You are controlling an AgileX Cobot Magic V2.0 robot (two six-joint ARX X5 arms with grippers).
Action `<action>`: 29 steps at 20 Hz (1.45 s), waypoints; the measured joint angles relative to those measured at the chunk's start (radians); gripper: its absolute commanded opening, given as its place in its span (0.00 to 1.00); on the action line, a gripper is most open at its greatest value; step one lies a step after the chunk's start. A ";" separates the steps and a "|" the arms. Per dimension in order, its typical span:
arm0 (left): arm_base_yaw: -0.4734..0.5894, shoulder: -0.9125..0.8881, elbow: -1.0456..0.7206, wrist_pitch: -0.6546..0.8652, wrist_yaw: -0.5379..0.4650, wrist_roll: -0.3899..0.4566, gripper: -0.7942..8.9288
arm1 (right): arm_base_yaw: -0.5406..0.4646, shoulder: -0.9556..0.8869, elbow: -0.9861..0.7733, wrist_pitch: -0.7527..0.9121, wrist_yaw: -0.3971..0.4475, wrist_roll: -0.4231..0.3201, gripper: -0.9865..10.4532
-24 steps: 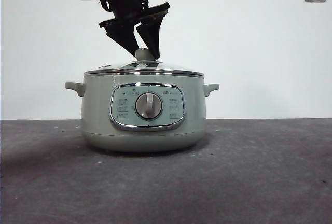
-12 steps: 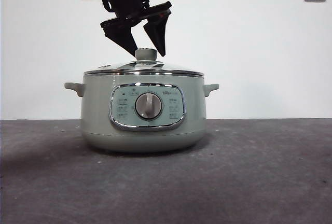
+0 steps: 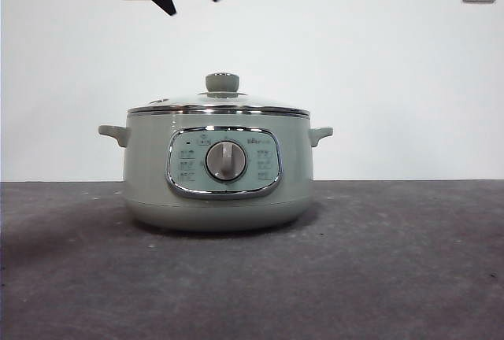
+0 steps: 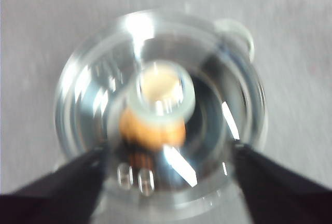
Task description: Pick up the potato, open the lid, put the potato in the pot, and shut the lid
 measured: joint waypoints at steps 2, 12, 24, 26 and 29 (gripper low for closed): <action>0.000 -0.023 0.000 -0.079 0.000 0.000 0.08 | 0.000 0.000 0.000 0.000 0.000 0.000 0.08; -0.054 -0.272 -0.065 -0.178 0.032 -0.024 0.08 | 0.000 0.000 0.000 0.000 0.000 0.000 0.09; 0.021 -0.670 -0.180 -0.175 0.002 -0.033 0.08 | 0.000 0.000 0.000 0.000 0.000 0.000 0.09; 0.034 -0.821 -0.315 -0.174 -0.060 -0.036 0.08 | 0.000 -0.001 0.000 0.000 0.000 0.000 0.09; 0.061 -1.041 -0.604 -0.169 -0.219 -0.042 0.08 | 0.000 0.000 0.000 0.000 0.000 0.000 0.09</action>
